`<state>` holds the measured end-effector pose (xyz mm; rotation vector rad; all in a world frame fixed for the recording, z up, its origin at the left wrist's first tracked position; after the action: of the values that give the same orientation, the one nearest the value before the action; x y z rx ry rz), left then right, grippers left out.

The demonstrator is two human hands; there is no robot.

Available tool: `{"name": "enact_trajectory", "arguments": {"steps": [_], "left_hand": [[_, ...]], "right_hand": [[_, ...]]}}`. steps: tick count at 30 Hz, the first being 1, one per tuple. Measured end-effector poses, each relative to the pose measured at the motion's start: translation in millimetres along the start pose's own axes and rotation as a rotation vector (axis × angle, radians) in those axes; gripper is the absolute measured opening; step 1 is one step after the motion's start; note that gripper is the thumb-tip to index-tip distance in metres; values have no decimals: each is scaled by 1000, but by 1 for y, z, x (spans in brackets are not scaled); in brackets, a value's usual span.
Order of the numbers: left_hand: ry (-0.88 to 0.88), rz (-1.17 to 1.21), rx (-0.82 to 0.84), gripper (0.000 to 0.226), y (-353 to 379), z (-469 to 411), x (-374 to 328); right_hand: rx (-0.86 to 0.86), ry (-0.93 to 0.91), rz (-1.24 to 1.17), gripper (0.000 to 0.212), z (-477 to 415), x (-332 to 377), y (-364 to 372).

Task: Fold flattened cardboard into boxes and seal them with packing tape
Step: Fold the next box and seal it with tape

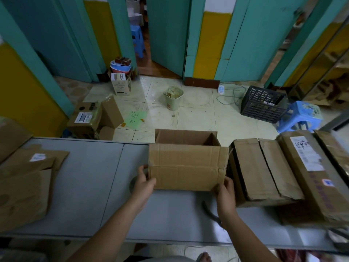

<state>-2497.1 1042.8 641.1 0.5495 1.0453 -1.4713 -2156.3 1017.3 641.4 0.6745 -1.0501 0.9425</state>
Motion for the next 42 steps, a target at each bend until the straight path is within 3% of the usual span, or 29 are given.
{"name": "enact_trajectory", "arguments": {"steps": [4, 7, 12, 16, 22, 24, 31, 37, 39, 42], "left_hand": [[123, -241, 5, 64, 8, 2, -1], [173, -308, 46, 55, 13, 6, 1], [249, -487, 144, 51, 11, 10, 7], [253, -621, 100, 61, -9, 6, 17], [304, -226, 72, 35, -12, 4, -25], [351, -196, 120, 41, -4, 8, -42], [438, -329, 221, 52, 2, 15, -44], [440, -545, 358, 76, 9, 3, -36], [399, -577, 343, 79, 5, -6, -35], [410, -582, 231, 54, -1, -16, -45]], "right_hand": [[9, -30, 193, 33, 2, -13, -2], [49, -45, 273, 40, 8, -14, -3], [95, -113, 335, 66, 25, 2, -7], [72, -183, 289, 80, 40, 23, -13], [108, -215, 191, 59, 42, 38, -10], [143, -239, 196, 47, 43, 44, -4], [268, -206, 369, 32, 35, 51, 5], [360, -116, 500, 17, 23, 52, 11], [305, -121, 545, 24, 17, 52, 10], [199, -183, 651, 46, 9, 61, 11]]}}
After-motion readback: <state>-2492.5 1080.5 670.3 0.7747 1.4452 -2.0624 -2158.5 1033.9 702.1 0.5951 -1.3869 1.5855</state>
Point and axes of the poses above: each hand's wrist, its own z-axis away from the middle knuckle, its own y-axis out of the palm, x = y × z, the point moved 10 cm from there along -z, towards the middle knuckle, and after that the axes turned 8 degrees about -z, right-handed, at the moved point
